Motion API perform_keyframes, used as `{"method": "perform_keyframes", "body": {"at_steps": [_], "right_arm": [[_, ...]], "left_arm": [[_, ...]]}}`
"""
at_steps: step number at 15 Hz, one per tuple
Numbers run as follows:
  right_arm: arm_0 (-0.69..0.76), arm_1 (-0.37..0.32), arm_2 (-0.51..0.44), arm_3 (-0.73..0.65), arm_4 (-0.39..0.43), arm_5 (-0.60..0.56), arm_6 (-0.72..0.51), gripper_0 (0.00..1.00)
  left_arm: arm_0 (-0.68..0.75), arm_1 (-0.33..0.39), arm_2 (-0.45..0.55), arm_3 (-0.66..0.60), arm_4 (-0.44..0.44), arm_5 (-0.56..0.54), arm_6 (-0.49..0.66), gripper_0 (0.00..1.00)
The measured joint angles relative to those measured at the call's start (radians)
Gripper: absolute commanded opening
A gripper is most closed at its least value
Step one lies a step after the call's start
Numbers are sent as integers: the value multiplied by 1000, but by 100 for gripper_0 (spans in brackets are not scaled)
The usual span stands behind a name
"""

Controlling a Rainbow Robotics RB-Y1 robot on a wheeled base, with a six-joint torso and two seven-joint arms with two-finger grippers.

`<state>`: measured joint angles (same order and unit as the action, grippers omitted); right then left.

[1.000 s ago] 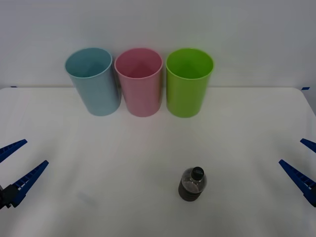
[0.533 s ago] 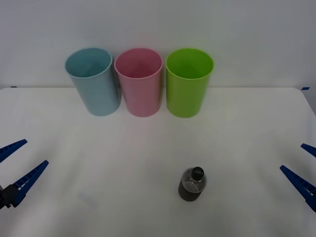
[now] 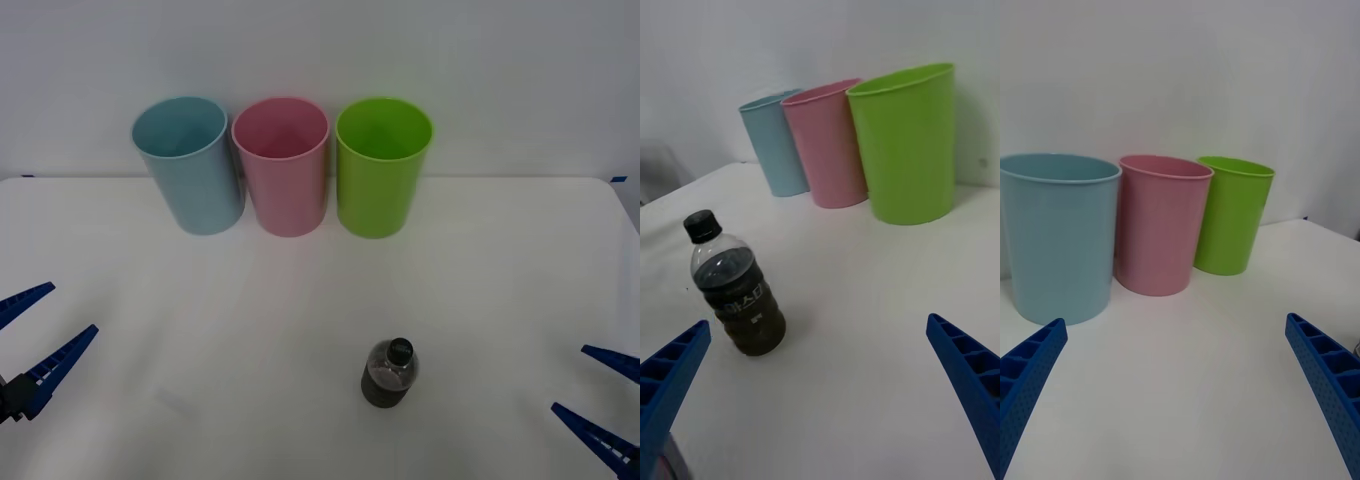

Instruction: Grasp the object on the table and drop it into the matching bin: aluminum can to the light blue bin, PET bottle to the pink bin.

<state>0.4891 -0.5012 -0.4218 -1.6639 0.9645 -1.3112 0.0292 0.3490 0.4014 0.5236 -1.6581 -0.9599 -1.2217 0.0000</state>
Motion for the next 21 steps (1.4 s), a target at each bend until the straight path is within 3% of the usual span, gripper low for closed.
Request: {"method": "perform_keyframes", "body": {"at_steps": [9,21], "right_arm": [[-61,-16,148,127,16,-18,275,100],[-187,-8,333,226,20,35,360,100]], "left_arm": [[0,0,0,0,0,0,0,100],[0,0,0,0,0,0,0,100]]}}
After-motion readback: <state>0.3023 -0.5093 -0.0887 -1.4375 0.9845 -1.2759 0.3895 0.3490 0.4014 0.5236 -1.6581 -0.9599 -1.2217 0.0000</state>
